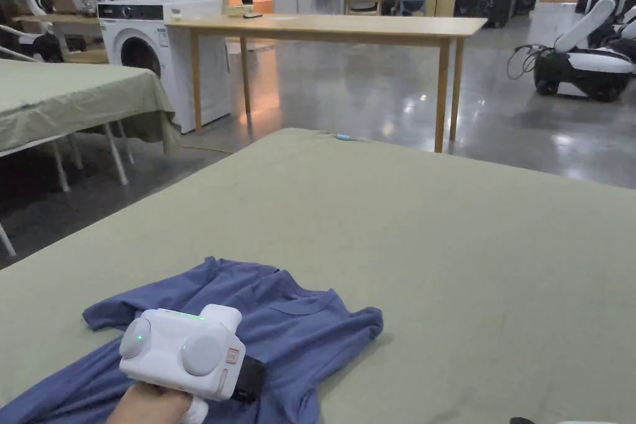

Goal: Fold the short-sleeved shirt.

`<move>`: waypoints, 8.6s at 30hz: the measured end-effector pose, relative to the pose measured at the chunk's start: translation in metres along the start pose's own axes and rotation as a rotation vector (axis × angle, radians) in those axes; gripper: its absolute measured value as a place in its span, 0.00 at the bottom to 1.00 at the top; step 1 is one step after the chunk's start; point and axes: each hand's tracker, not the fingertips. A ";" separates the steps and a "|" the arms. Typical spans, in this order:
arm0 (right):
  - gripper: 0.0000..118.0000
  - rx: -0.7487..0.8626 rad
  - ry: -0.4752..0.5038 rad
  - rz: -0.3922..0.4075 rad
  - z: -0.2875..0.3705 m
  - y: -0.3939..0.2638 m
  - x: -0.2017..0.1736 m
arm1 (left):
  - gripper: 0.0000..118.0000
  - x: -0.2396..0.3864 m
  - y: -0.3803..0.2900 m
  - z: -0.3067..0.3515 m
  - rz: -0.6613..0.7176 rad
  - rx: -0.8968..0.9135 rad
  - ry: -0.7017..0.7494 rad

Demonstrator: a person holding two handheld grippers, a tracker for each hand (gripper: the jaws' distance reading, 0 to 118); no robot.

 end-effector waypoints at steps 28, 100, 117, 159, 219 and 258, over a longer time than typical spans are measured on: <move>0.01 0.064 -0.436 -0.230 0.185 -0.057 0.189 | 0.00 0.420 0.078 0.221 -0.452 0.407 -0.570; 0.01 -0.168 -0.448 -0.243 0.081 -0.068 0.212 | 0.02 0.158 -0.043 0.039 -0.319 0.033 -0.185; 1.00 -0.556 -0.389 -0.361 -0.071 -0.030 0.441 | 0.02 0.159 -0.041 0.040 -0.301 0.014 -0.240; 0.05 0.061 -0.460 -0.180 0.211 0.237 0.383 | 0.01 0.117 0.172 0.305 -0.048 0.598 -0.075; 0.05 -0.242 -0.400 -0.358 0.211 -0.095 0.336 | 0.02 0.106 -0.065 0.134 -0.090 0.256 -0.109; 0.01 -0.040 -0.307 -0.189 0.155 -0.096 0.141 | 0.96 0.078 -0.114 0.115 -0.113 0.246 -0.136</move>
